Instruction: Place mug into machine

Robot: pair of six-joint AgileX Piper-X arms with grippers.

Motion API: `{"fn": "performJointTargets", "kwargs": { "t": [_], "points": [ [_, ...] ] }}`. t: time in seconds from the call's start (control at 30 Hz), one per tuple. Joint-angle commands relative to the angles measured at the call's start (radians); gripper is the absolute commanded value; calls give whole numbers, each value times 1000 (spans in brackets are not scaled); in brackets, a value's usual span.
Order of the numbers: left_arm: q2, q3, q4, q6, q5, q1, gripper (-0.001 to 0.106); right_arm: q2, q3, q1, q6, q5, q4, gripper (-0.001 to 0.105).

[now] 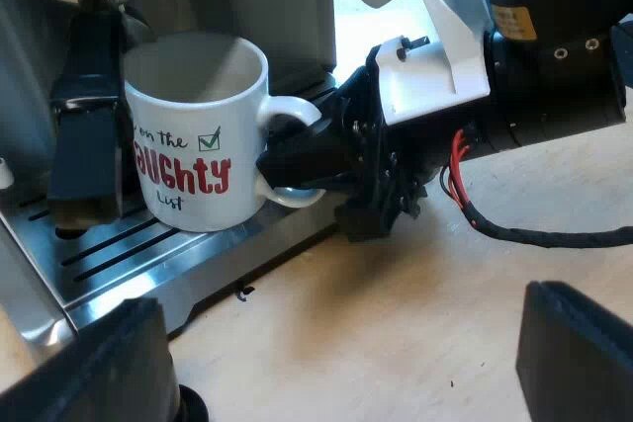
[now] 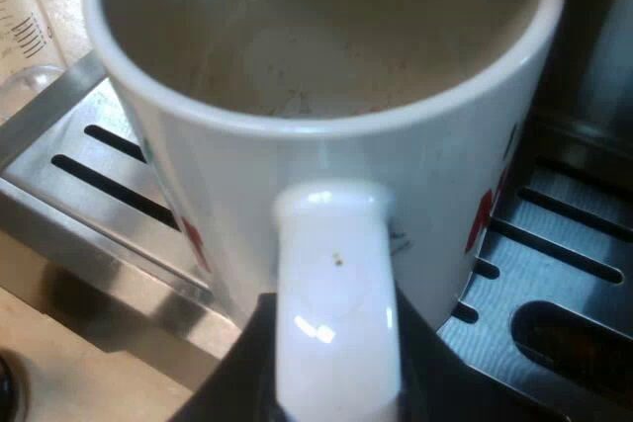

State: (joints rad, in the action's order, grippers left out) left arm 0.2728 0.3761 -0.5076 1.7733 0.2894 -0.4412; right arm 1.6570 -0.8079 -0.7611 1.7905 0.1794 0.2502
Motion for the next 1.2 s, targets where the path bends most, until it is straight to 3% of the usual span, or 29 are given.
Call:
{"fn": "performJointTargets", "kwargs": {
  "t": [0.03, 0.13, 0.3, 0.47, 0.6, 0.9, 1.03, 1.2],
  "points": [
    [0, 2, 15, -1, 7, 1, 73, -8, -16, 1, 1, 5, 62, 32],
    [0, 2, 15, -1, 7, 1, 73, -8, -16, 1, 1, 5, 68, 45],
    [0, 2, 14, -1, 7, 1, 73, -10, -16, -1, -1, 5, 68, 44],
    [0, 2, 14, -1, 7, 1, 73, -33, -16, -16, -66, 0, 60, 44],
    [0, 2, 14, -1, 7, 1, 73, -68, -6, -32, -66, 32, 60, 44],
    [0, 2, 14, -1, 7, 1, 73, -183, 110, -33, -68, 50, 15, 44],
    [0, 2, 14, -1, 7, 1, 73, -206, 186, -33, -142, 50, 59, 44],
    [0, 2, 14, -1, 7, 1, 73, -174, 239, -36, -78, 53, 223, 44]
  ]
}}
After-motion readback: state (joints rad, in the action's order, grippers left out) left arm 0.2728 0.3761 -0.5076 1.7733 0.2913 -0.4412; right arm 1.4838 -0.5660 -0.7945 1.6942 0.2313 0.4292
